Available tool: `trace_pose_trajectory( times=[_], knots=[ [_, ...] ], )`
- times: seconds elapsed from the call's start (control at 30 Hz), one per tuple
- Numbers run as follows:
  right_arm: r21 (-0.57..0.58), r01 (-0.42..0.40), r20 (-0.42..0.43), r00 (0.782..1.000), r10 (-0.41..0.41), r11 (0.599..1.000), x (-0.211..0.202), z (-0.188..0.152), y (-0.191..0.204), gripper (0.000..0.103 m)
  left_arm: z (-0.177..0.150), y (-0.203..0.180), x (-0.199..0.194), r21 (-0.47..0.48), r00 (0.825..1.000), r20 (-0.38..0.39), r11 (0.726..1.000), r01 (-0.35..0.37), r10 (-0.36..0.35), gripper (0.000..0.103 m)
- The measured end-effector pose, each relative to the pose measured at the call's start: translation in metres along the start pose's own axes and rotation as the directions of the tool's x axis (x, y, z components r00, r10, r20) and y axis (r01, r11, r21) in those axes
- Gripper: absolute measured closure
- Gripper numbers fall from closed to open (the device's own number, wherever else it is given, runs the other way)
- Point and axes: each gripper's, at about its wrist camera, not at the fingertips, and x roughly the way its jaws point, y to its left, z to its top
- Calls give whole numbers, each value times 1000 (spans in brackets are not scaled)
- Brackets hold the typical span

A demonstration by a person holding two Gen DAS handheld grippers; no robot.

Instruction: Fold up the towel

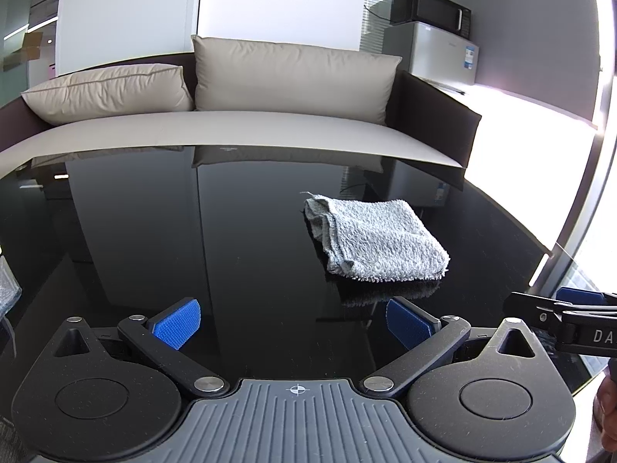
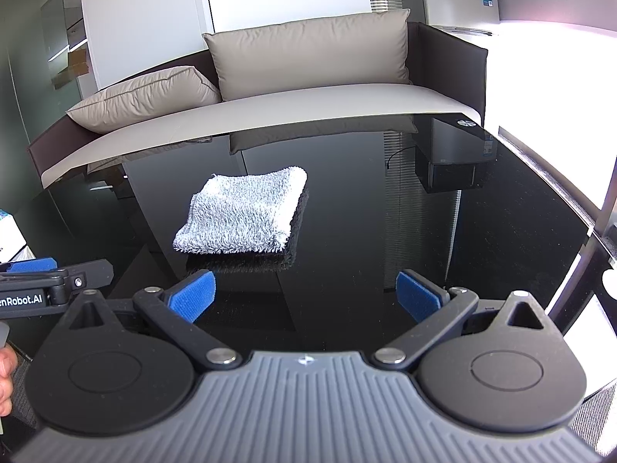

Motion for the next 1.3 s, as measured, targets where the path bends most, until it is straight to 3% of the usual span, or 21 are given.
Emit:
trace_pose_trajectory(
  times=[1.3],
  knots=[
    [-6, 0, 1, 1000, 0, 1000, -13, -6, -1, 1, -8, -1, -12, -7, 1000, 1, 1000, 14, -14, 1]
  ],
)
